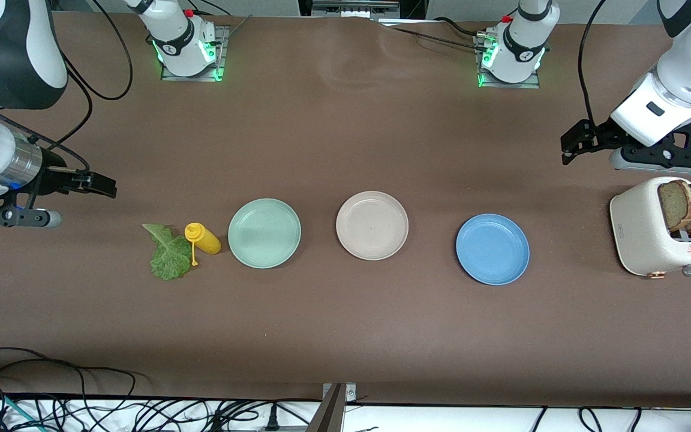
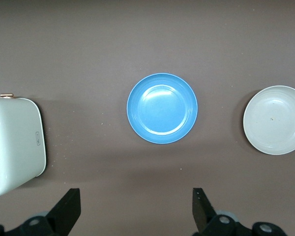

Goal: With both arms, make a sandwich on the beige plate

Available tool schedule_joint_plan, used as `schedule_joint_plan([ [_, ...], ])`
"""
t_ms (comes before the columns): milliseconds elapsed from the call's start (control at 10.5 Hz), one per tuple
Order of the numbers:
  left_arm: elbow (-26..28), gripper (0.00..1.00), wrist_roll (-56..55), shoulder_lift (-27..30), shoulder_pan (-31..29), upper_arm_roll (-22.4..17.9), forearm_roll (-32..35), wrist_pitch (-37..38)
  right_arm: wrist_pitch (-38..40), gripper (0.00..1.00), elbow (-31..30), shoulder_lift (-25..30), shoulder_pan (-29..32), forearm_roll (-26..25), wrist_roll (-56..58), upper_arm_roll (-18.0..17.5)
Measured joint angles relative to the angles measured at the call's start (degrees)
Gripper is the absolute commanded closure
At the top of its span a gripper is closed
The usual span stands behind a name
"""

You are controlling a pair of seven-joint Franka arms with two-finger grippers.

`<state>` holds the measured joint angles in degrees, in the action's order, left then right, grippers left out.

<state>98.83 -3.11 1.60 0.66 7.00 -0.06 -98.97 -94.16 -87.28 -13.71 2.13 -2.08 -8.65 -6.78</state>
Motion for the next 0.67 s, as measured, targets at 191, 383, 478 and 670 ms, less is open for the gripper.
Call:
schedule_joint_plan([
  [191, 0.0, 0.0, 0.0, 0.0, 0.0, 0.0, 0.0, 0.0, 0.0, 0.0, -0.02, 0.0, 0.0, 0.0, 0.0, 0.0],
  [383, 0.0, 0.0, 0.0, 0.0, 0.0, 0.0, 0.0, 0.0, 0.0, 0.0, -0.47, -0.02, 0.0, 0.0, 0.0, 0.0],
  [478, 0.0, 0.0, 0.0, 0.0, 0.0, 0.0, 0.0, 0.0, -0.16, 0.0, -0.72, -0.03, 0.0, 0.0, 0.0, 0.0],
  [670, 0.0, 0.0, 0.0, 0.0, 0.0, 0.0, 0.0, 0.0, -0.53, 0.0, -1.06, -0.03, 0.0, 0.0, 0.0, -0.01],
])
